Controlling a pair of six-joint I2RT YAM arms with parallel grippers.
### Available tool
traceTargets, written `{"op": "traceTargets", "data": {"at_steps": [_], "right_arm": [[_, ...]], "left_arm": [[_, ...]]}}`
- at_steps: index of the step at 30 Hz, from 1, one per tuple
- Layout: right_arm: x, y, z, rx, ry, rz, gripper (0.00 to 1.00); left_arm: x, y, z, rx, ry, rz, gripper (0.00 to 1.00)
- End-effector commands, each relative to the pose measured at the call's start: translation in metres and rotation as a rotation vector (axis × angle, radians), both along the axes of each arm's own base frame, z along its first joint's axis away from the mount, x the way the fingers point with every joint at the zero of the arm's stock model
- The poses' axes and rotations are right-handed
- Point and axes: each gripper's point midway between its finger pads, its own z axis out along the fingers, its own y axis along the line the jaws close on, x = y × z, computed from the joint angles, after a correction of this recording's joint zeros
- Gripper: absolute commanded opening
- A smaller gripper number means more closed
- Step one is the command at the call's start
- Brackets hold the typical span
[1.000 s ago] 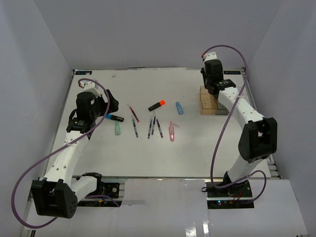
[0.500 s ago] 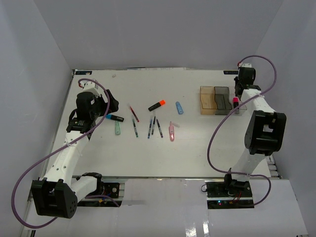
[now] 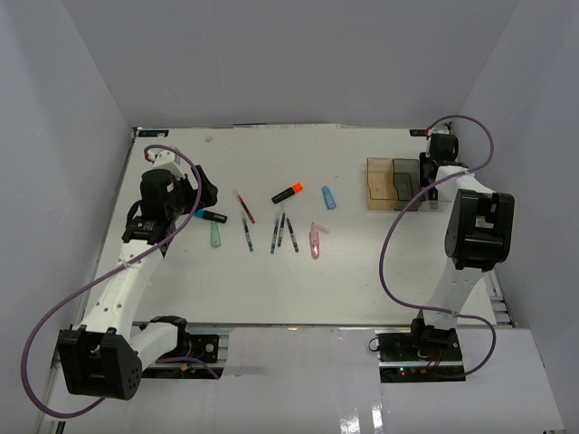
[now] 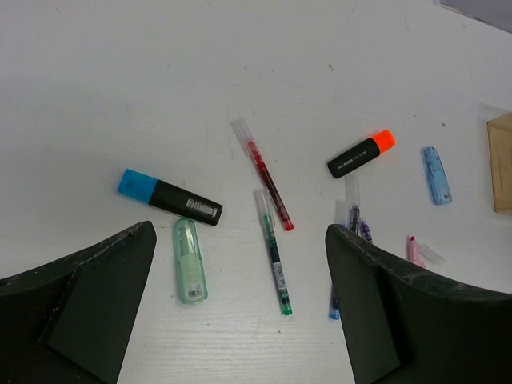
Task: Sort the stationery into containers
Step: Place the pen in the storage box, then pick up the pen from the center of the board.
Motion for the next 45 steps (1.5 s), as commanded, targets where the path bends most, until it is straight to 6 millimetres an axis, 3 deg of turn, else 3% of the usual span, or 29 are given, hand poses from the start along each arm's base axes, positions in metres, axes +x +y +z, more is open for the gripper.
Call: {"op": "traceTargets", "data": {"at_steps": [1,2,5,9,13,14,16,17,19,20,21,22,23,24,25,26,27,28,29,31,37,45], "right_arm": [[0.022,0.003,0.016,0.024,-0.080,0.007,0.45],[0.022,0.003,0.016,0.028,-0.083,0.003,0.58],[0.024,0.008,0.025,0.055,-0.106,0.001,0.79],[0.023,0.021,0.058,0.083,-0.172,0.006,0.84],[0.012,0.047,0.112,0.135,-0.301,0.006,0.89],[0.003,0.060,0.136,0.154,-0.349,0.035,0.90],[-0.011,0.083,0.155,0.220,-0.387,0.069,0.94],[-0.024,0.097,0.183,0.275,-0.452,0.104,0.95],[-0.044,0.122,0.187,0.339,-0.463,0.170,0.98],[-0.061,0.135,0.211,0.381,-0.520,0.227,0.98],[-0.072,0.147,0.204,0.422,-0.516,0.257,0.95],[-0.083,0.155,0.209,0.445,-0.536,0.291,0.94],[-0.102,0.166,0.229,0.485,-0.593,0.358,0.93],[-0.112,0.174,0.232,0.519,-0.612,0.382,0.92],[-0.120,0.179,0.223,0.538,-0.618,0.408,0.91],[-0.137,0.184,0.238,0.563,-0.668,0.455,0.91],[-0.145,0.188,0.237,0.590,-0.676,0.467,0.90],[-0.153,0.191,0.224,0.603,-0.659,0.485,0.90],[-0.164,0.195,0.238,0.615,-0.715,0.532,0.90],[-0.178,0.199,0.229,0.632,-0.714,0.561,0.90],[-0.197,0.206,0.206,0.674,-0.699,0.594,0.90],[-0.207,0.217,0.189,0.700,-0.640,0.646,0.90]], "left_arm": [[0.001,0.001,0.001,0.004,-0.008,-0.003,0.98],[0.002,0.001,0.001,0.005,-0.006,-0.005,0.98],[0.002,-0.002,-0.001,-0.001,-0.001,-0.019,0.98],[0.002,-0.015,-0.003,-0.024,0.001,-0.095,0.98],[0.003,-0.046,-0.003,-0.012,-0.012,-0.233,0.98],[0.004,-0.052,-0.005,0.005,-0.006,-0.256,0.98],[0.008,-0.072,-0.006,0.044,0.003,-0.323,0.98],[0.009,-0.077,-0.006,0.059,0.016,-0.340,0.98],[0.012,-0.093,-0.007,0.116,0.019,-0.383,0.98],[0.021,-0.101,-0.005,0.145,0.029,-0.397,0.98],[0.025,-0.112,-0.017,0.212,0.049,-0.431,0.98],[0.025,-0.123,-0.005,0.209,0.023,-0.452,0.98],[0.038,-0.128,-0.008,0.275,0.019,-0.461,0.98],[0.040,-0.141,-0.010,0.307,0.018,-0.495,0.98],[0.045,-0.148,-0.014,0.325,0.022,-0.511,0.98],[0.057,-0.155,-0.023,0.383,0.025,-0.545,0.98],[0.059,-0.164,-0.029,0.404,0.033,-0.573,0.98],[0.063,-0.169,-0.035,0.424,0.041,-0.589,0.98],[0.071,-0.177,-0.049,0.457,0.061,-0.619,0.98],[0.079,-0.184,-0.063,0.479,0.083,-0.645,0.98],[0.104,-0.207,-0.102,0.482,0.141,-0.703,0.98],[0.126,-0.214,-0.142,0.518,0.190,-0.700,0.98]]}}
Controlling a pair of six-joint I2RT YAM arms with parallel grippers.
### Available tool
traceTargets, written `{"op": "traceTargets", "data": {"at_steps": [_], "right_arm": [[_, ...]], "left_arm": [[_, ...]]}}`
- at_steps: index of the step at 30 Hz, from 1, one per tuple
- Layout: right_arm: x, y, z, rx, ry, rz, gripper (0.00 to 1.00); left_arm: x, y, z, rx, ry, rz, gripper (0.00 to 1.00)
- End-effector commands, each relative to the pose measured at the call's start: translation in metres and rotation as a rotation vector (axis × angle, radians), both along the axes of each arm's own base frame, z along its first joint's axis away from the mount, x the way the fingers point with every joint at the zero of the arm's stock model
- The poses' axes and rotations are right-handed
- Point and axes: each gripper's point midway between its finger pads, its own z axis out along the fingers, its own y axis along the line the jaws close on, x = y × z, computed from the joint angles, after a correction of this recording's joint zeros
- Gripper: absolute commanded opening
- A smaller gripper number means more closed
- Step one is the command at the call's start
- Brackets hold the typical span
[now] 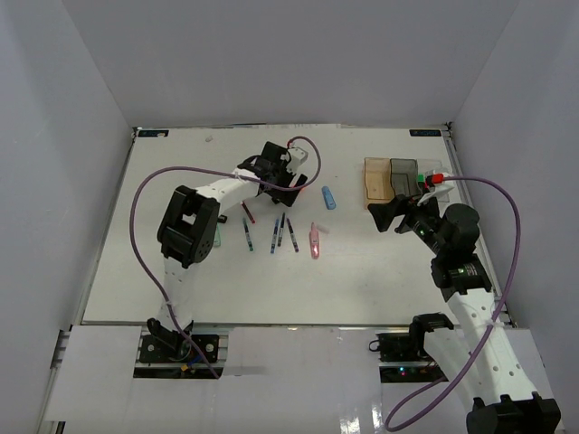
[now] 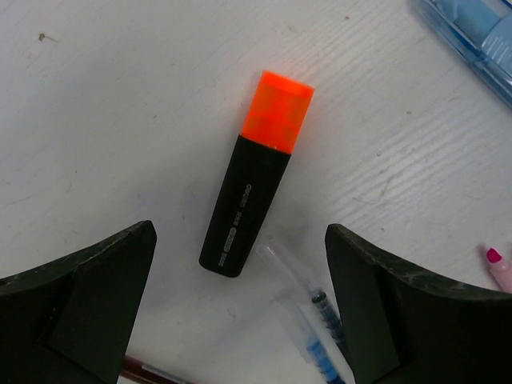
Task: Sort the stationery into containers
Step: Pick up the pen from the center of the board.
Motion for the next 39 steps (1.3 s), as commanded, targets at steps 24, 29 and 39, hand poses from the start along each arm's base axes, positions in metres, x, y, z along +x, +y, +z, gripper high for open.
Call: {"op": "traceTargets", "data": {"at_steps": [24,29,39], "right_arm": [[-0.004,0.010,-0.005,-0.015,-0.020,0.065,0.90],[0.000,0.013,0.000,0.003,-0.006,0.069,0.90],[0.014,0.057,0.011,0.048,0.031,0.111,0.92]], "left_arm": [[0.052,-0.021,0.010,-0.007,-0.090,0.001,0.26],[0.055,-0.029,0.084,-0.160,-0.157,0.091,0.25],[-0.016,-0.039,0.185,-0.666,-0.012,0.357,0.25]]}}
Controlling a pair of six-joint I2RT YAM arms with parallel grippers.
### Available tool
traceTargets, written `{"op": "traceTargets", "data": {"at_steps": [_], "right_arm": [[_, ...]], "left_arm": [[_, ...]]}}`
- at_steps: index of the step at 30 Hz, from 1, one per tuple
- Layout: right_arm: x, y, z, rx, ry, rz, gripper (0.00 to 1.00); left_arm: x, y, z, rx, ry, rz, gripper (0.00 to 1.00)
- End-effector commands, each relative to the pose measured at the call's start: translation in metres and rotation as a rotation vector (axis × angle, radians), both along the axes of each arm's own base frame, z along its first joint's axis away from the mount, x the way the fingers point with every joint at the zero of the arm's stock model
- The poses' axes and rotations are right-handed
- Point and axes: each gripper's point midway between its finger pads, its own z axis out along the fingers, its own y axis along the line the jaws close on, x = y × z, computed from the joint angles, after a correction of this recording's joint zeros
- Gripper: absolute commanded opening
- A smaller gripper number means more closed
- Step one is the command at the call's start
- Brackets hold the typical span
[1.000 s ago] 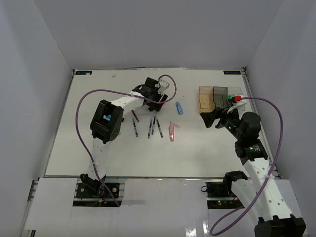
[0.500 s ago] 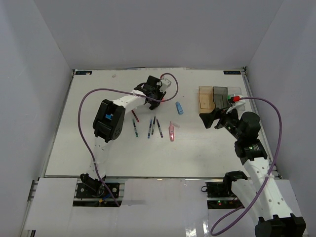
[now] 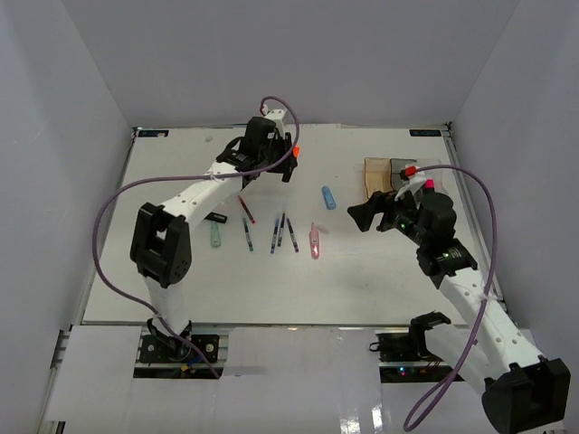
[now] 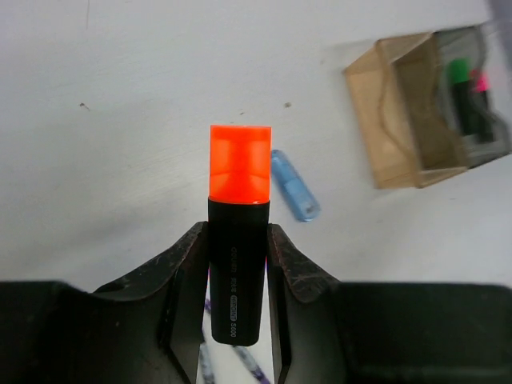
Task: Sort the stationery into containers
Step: Pick up the pen from the center of the board, then place the pen in the storage box.
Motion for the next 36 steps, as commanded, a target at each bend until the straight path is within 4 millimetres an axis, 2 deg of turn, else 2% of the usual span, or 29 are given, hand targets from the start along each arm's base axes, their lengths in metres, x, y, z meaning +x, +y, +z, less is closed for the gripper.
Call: {"op": "traceTargets", "data": {"at_steps": [1,3,5,6,7,8,11,13,17,20,26,33,36], "right_arm": [[0.012,0.024,0.043,0.045,-0.092,0.002,0.92],[0.016,0.044,0.040,0.038,-0.084,0.012,0.93],[0.019,0.057,0.050,0.049,-0.098,0.023,0.94],[0.021,0.068,0.044,0.039,-0.079,0.034,0.94],[0.022,0.075,0.053,0.051,-0.090,0.038,0.95],[0.026,0.083,0.048,0.043,-0.076,0.042,0.95],[0.023,0.113,0.055,0.056,-0.084,0.089,0.96],[0.027,0.121,0.058,0.058,-0.094,0.072,0.97],[0.034,0.141,0.052,0.041,-0.080,0.073,0.98],[0.039,0.148,0.050,0.035,-0.073,0.067,1.00],[0.045,0.161,0.045,0.025,-0.062,0.076,0.88],[0.047,0.172,0.051,0.036,-0.079,0.111,0.74],[0.049,0.175,0.050,0.035,-0.077,0.115,0.62]], "left_arm": [[-0.031,-0.012,0.067,-0.282,0.003,0.079,0.24],[-0.049,-0.014,0.074,-0.355,0.009,0.091,0.25],[-0.057,-0.014,0.078,-0.389,0.013,0.114,0.26],[-0.064,-0.012,0.081,-0.422,0.017,0.126,0.26],[-0.069,-0.014,0.083,-0.439,0.014,0.125,0.26],[-0.073,-0.013,0.084,-0.455,0.014,0.133,0.27],[-0.083,-0.011,0.094,-0.538,0.006,0.145,0.27],[-0.091,-0.008,0.092,-0.564,0.025,0.163,0.27],[-0.097,-0.008,0.106,-0.626,-0.002,0.159,0.26],[-0.101,-0.004,0.112,-0.640,-0.018,0.162,0.25],[-0.106,0.000,0.113,-0.656,-0.026,0.164,0.25],[-0.109,0.004,0.112,-0.650,-0.040,0.171,0.25],[-0.110,0.004,0.111,-0.657,-0.044,0.170,0.25]]}}
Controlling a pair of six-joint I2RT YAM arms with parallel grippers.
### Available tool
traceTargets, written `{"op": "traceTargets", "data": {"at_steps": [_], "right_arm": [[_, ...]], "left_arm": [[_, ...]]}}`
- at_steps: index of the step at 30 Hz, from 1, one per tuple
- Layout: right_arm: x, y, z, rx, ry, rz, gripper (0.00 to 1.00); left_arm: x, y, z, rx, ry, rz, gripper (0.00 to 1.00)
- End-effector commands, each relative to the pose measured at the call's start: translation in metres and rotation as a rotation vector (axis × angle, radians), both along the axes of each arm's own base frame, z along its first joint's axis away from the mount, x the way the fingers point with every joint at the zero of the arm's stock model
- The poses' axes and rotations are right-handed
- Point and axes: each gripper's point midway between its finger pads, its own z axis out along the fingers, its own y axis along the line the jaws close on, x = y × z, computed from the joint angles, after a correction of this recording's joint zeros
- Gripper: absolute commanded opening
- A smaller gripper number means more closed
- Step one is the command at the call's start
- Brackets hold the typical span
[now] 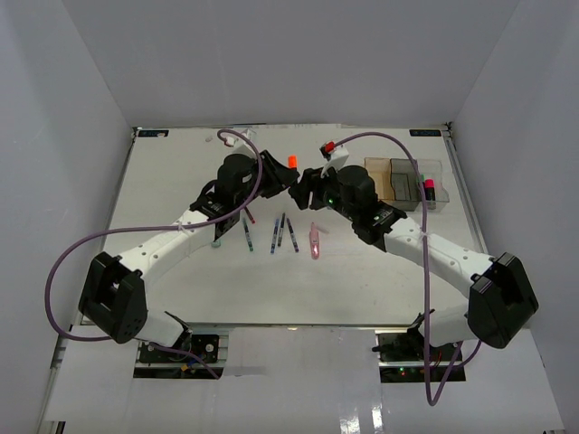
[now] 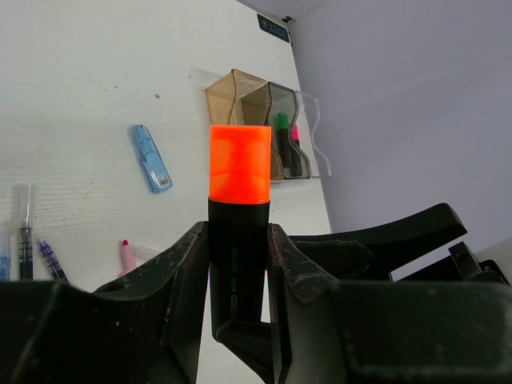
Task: Sort the stationery into containers
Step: Place the pen in the storage box.
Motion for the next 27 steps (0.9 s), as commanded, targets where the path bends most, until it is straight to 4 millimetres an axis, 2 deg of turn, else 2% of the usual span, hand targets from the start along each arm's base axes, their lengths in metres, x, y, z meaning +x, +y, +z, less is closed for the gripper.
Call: {"op": "traceTargets", "data": {"at_steps": [1,4,9,15,17,18,19,21,22,23,25,27], "right_arm": [[0.008,0.012,0.037,0.072,-0.079,0.013,0.59],[0.009,0.015,0.031,0.064,-0.067,0.018,0.50],[0.008,0.018,0.026,0.063,-0.055,0.032,0.40],[0.008,0.018,0.028,0.060,-0.054,0.032,0.13],[0.009,0.016,0.024,0.045,-0.049,0.024,0.08],[0.010,0.014,0.022,0.037,-0.048,0.015,0.08],[0.010,0.011,0.020,0.026,-0.049,0.007,0.08],[0.013,0.004,0.012,-0.006,-0.047,-0.019,0.08],[0.018,-0.006,0.008,-0.028,-0.047,-0.049,0.08],[0.021,-0.011,0.003,-0.047,-0.039,-0.066,0.08],[0.031,-0.035,-0.016,-0.119,-0.008,-0.123,0.08],[0.039,-0.062,-0.032,-0.182,0.019,-0.192,0.08]], "left_arm": [[-0.007,0.004,0.027,-0.053,-0.063,0.006,0.25],[-0.008,0.003,0.026,-0.058,-0.063,0.002,0.26],[-0.009,0.003,0.029,-0.053,-0.079,-0.005,0.27],[-0.010,0.004,0.022,-0.043,-0.075,-0.006,0.31],[-0.010,0.005,0.021,-0.035,-0.079,-0.005,0.35],[-0.010,0.007,0.020,-0.030,-0.079,-0.001,0.38],[-0.011,0.008,0.020,-0.022,-0.075,0.001,0.48],[-0.010,0.011,0.023,-0.005,-0.087,0.009,0.60],[-0.008,0.016,0.020,0.020,-0.083,0.033,0.72],[-0.006,0.020,0.021,0.036,-0.088,0.056,0.78],[-0.005,0.028,0.029,0.071,-0.101,0.073,0.94],[-0.001,0.041,0.037,0.100,-0.114,0.103,0.98]]}}
